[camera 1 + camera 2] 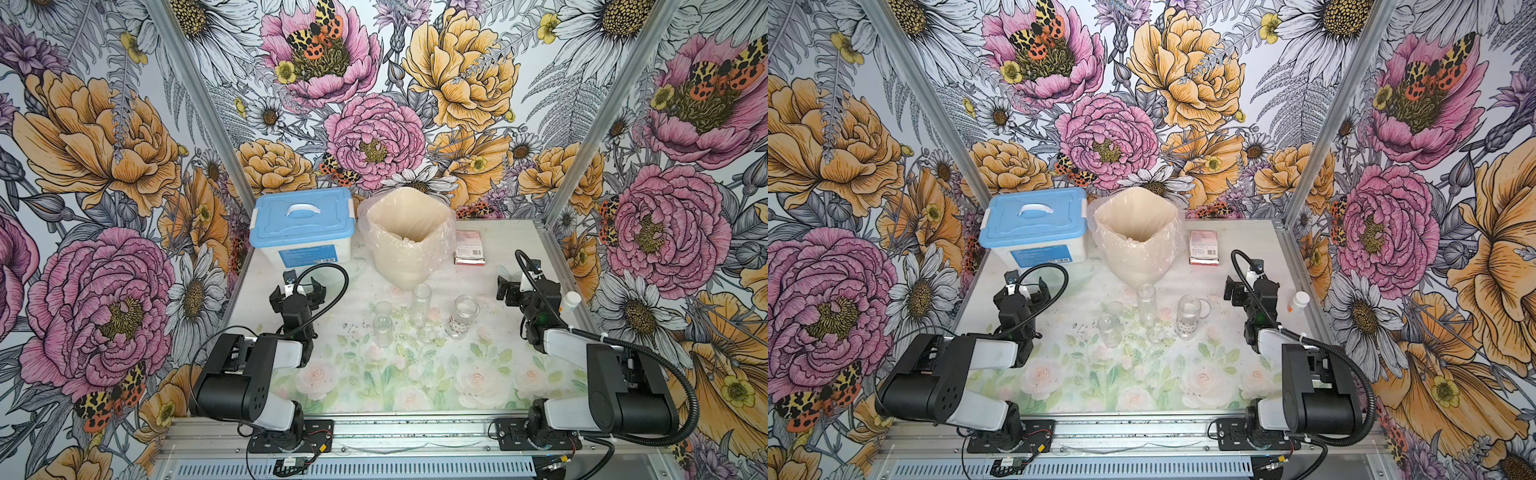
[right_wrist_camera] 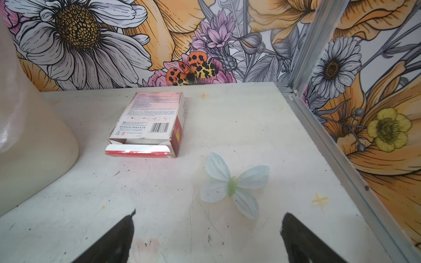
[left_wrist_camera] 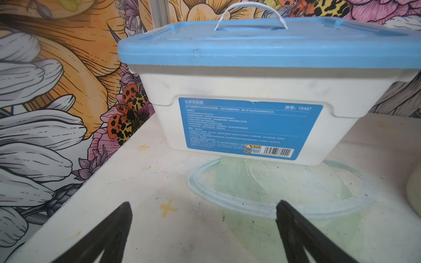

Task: Empty the moldy dried flower tea in the jars
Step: Reset both arms

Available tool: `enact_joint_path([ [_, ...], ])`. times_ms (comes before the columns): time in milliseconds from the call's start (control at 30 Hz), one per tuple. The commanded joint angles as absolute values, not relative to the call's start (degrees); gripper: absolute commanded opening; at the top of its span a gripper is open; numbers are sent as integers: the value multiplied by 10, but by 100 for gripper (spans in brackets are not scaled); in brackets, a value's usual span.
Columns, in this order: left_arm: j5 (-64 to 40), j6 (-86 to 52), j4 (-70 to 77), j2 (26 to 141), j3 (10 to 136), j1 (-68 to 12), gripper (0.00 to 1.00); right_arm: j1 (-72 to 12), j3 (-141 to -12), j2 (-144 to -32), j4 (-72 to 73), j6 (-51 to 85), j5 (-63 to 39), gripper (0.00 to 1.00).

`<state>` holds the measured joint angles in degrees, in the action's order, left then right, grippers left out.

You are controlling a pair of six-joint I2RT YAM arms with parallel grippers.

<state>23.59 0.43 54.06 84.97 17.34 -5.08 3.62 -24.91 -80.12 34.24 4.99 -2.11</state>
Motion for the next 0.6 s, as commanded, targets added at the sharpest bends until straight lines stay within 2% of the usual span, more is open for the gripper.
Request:
enact_joint_path([
  [0,196,6,571,857,184,-37,99,40,-244,-841,431,59,-16,100],
  [100,192,4,635,894,172,-31,99,40,-212,-885,536,58,-24,100],
  [300,171,4,542,884,210,-27,99,39,-219,-881,511,60,-7,100],
  [567,144,-7,544,888,212,-12,99,35,-222,-882,503,58,0,100],
])
